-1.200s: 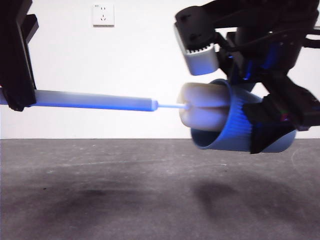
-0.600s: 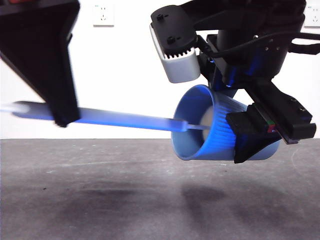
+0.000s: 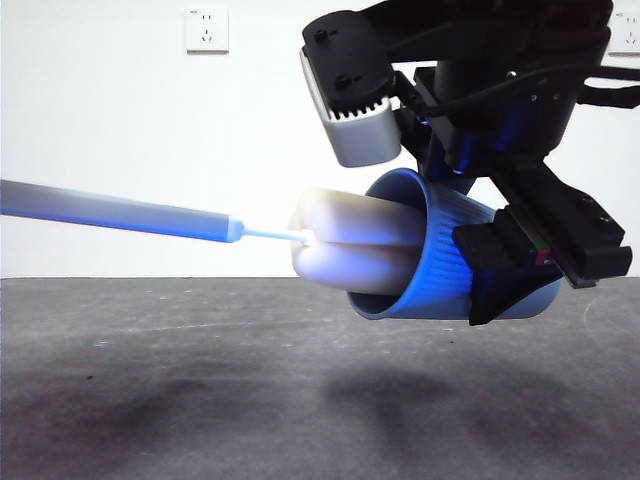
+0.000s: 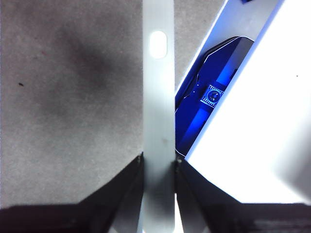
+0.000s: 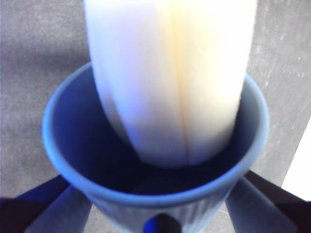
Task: Pick up the cup brush,pick up the cup,insert the brush into the cup,clean the cup,put the cup brush back,put the cup back to the fixed position on the table
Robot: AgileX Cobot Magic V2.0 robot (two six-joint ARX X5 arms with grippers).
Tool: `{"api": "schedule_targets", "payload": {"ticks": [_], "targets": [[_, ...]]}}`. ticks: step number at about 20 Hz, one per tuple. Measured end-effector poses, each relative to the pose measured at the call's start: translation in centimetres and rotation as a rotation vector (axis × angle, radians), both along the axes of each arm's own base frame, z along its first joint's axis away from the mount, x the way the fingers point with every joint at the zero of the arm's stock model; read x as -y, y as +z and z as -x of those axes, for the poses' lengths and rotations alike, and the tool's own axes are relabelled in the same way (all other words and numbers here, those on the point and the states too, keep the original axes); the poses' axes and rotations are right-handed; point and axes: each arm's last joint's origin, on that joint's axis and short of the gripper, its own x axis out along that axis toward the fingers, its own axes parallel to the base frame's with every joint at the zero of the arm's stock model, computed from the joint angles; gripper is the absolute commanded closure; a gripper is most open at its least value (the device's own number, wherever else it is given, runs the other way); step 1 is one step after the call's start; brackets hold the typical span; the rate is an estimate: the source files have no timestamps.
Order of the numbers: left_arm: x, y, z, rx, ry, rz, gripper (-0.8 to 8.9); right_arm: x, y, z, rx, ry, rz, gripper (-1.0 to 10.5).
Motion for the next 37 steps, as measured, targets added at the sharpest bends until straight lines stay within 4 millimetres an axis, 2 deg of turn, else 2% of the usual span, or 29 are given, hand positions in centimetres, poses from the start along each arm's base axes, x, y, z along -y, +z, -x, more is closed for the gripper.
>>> {"api": "schedule_targets", "payload": {"ticks": [5,9,14,18,22,27,30,33,37], "targets": [[1.9,-0.5,-1.1,-0.019,-0.024,0.105,8.22,0.0,0.0,0.0,0.001,0.0,-0.004,9.6],[4.7,-2.4,-2.7,-0.047,-0.02,0.144,8.22,0.0,0.0,0.0,-0.001,-0.001,-0.006,9.6],[5.2,-2.9,-2.9,-0.065,-0.005,0.137,8.22,0.0,0.0,0.0,-0.002,-0.016,-0.014,9.6],[3.7,-2.3,-2.1,-0.035,0.022,0.041,8.22,0.0,0.0,0.0,-0.002,-0.02,-0.024,9.6],[1.0,-0.9,-0.4,-0.003,0.043,-0.054,8.22,0.0,0.0,0.0,-0.003,-0.047,-0.047,9.6],[-2.7,1.3,2.0,0.04,0.112,-0.028,8.22,0.0,0.0,0.0,-0.003,-0.073,-0.063,9.6],[-4.2,1.9,2.9,0.082,0.192,-0.018,8.22,0.2,0.2,-0.2,0.042,-0.157,-0.115,9.6],[-4.7,2.5,2.9,0.16,0.294,0.048,8.22,1.1,2.0,-0.2,0.071,-0.292,-0.305,9.6],[-3.6,3.3,1.2,0.311,0.524,0.204,8.22,3.3,5.8,0.2,0.045,-0.484,-0.715,9.6]]}}
